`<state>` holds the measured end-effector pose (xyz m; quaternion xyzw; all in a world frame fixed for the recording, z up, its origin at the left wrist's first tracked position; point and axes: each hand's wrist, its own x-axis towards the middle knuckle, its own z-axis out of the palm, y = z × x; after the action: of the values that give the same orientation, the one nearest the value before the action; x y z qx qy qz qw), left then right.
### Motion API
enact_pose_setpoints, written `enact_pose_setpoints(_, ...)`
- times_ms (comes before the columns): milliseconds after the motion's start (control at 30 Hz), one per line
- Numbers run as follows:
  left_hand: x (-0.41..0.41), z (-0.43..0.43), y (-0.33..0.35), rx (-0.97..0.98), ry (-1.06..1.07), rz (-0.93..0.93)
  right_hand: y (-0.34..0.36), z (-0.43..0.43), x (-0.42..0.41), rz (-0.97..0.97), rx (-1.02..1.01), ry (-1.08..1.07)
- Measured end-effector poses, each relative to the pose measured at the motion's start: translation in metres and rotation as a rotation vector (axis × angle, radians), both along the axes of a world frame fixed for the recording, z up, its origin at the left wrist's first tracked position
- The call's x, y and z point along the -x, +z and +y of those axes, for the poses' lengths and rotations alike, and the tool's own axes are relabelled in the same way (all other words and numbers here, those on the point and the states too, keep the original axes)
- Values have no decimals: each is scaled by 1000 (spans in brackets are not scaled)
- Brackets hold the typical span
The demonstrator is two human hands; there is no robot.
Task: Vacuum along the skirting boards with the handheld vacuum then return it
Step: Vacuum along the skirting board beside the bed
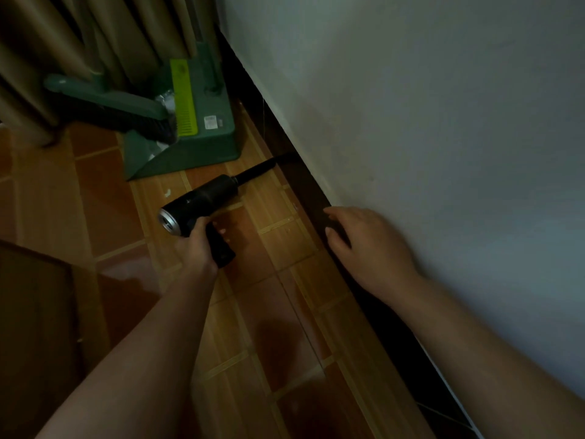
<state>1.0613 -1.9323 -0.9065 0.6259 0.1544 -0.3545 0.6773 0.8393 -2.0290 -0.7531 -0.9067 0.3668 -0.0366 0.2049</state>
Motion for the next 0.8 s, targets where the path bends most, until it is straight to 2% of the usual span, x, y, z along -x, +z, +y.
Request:
enact_pose_setpoints(267,-16,-5,-18,11,-13,24,-5,2,-17,-10,-3,4)
enact_pose_setpoints(467,-17,0,-18,29,-29,64,-3,0,-28,58,-19,23)
enact_pose_setpoints(800,-9,11,-7,-17,-54,45,15,-8,-48,16,103,73)
